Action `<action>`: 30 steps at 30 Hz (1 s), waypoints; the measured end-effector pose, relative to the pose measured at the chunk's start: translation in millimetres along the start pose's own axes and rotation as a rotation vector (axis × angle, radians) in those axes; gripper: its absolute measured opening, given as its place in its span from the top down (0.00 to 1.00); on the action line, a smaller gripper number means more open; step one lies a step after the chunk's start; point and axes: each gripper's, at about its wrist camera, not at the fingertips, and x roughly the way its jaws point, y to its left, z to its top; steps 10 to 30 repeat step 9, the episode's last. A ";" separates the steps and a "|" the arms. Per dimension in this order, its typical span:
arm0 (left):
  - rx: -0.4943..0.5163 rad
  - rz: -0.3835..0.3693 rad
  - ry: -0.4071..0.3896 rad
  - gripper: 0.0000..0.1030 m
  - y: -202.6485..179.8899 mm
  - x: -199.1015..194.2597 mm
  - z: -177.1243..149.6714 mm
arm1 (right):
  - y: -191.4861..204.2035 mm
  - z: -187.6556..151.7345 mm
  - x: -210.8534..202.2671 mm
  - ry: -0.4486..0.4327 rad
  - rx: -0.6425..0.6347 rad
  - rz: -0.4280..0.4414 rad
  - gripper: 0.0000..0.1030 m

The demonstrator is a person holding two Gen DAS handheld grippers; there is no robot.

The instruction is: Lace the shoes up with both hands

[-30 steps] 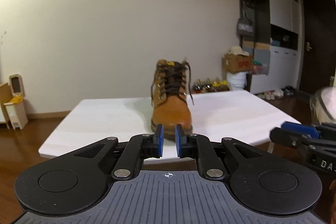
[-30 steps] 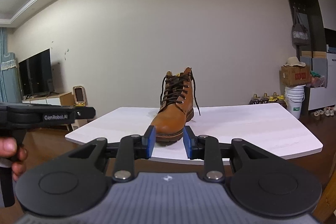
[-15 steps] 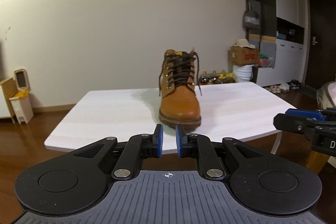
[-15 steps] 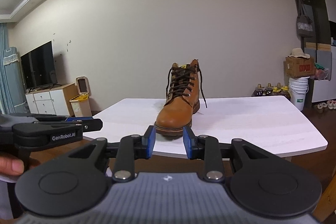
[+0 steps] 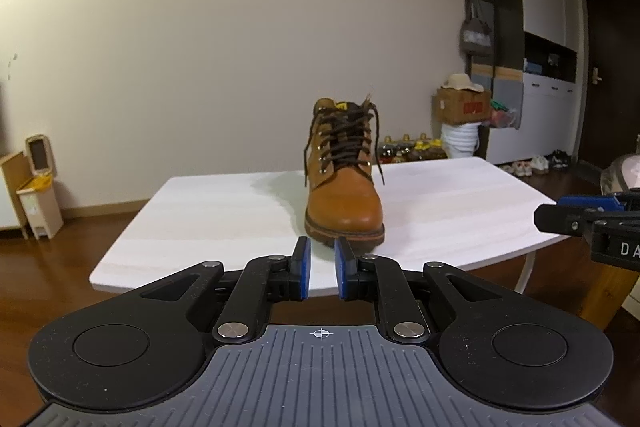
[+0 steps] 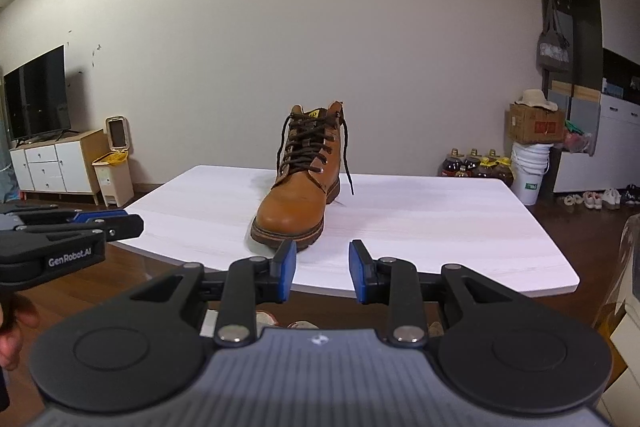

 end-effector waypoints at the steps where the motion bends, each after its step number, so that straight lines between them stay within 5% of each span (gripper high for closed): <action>1: 0.008 -0.001 0.005 0.86 -1.6 1.0 -0.5 | -0.2 0.2 -0.6 -0.003 0.000 -0.002 0.69; 30: 0.016 -0.024 0.008 0.86 -2.5 2.8 -2.4 | -2.6 0.2 -1.5 -0.006 0.005 -0.009 0.69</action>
